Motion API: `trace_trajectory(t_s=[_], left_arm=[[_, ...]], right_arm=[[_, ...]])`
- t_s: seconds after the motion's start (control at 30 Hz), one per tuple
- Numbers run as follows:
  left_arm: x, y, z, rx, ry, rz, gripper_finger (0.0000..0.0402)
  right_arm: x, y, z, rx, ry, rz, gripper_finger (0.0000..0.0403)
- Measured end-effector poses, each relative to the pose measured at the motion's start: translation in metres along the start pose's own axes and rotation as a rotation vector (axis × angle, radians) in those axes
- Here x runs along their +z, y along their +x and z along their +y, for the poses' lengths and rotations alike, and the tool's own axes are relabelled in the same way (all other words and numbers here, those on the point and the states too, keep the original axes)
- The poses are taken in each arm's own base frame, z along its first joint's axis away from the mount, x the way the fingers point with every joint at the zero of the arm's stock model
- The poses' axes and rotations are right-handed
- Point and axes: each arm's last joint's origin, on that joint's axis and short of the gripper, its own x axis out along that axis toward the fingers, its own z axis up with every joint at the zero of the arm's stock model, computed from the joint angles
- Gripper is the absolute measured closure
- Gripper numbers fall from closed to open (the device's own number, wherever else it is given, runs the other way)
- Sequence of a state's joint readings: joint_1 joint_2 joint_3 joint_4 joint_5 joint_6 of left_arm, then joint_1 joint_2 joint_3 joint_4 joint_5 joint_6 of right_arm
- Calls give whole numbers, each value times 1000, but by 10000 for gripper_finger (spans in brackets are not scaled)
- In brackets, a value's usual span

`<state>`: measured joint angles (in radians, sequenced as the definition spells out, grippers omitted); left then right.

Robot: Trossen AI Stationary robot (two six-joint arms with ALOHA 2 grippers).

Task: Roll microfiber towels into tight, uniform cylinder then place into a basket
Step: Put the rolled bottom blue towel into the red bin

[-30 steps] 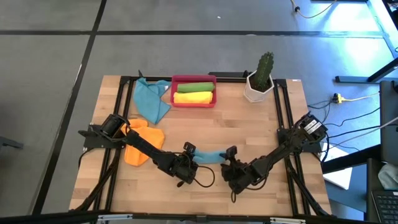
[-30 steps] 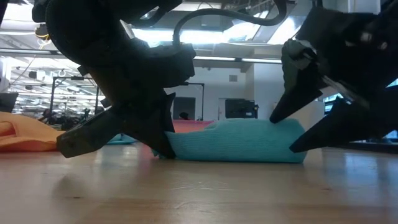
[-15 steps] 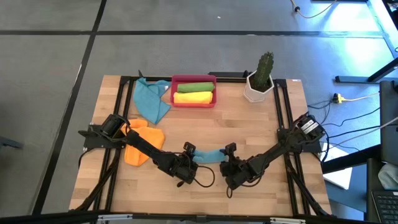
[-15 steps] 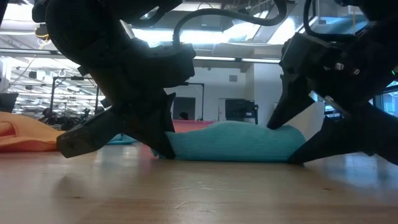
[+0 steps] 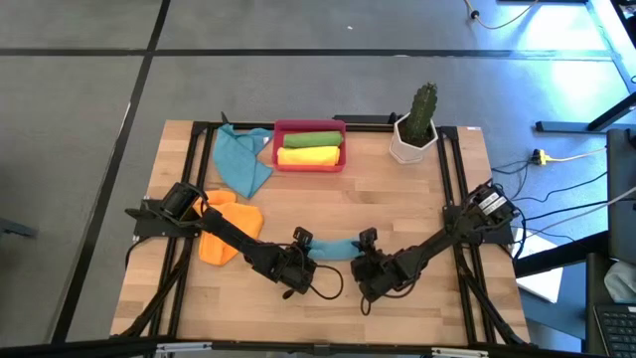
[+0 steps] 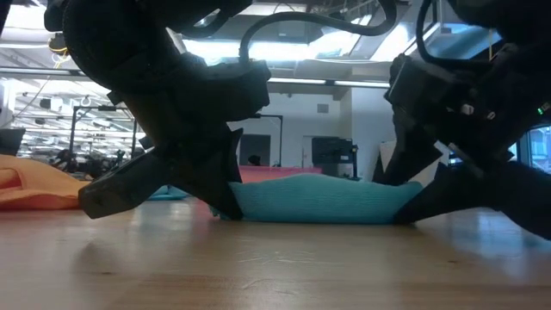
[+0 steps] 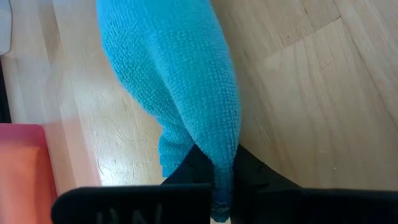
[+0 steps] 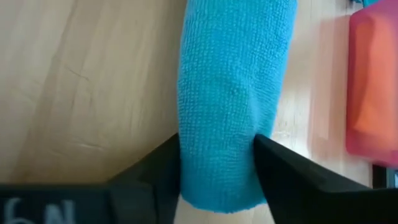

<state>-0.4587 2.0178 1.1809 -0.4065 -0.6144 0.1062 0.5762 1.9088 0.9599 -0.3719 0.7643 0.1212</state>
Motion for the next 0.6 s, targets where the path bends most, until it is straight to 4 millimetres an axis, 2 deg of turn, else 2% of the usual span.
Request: trace_trajectory(t_s=[0.17,0.33,0.5,0.6], left_arm=[[0,0,0,6,0,1,395],[0,-1,-3,38,10,1,398],[-1,-5,-5,72,32,8,399],[-2,-15,1,101,34,13,400]], right_arm=[[-3,4,-4,3,21,32,286],[-3,7,-7,-3,45,44,379],[4,7,-14,2,67,58,379],[12,2,-22,1,68,69,382]])
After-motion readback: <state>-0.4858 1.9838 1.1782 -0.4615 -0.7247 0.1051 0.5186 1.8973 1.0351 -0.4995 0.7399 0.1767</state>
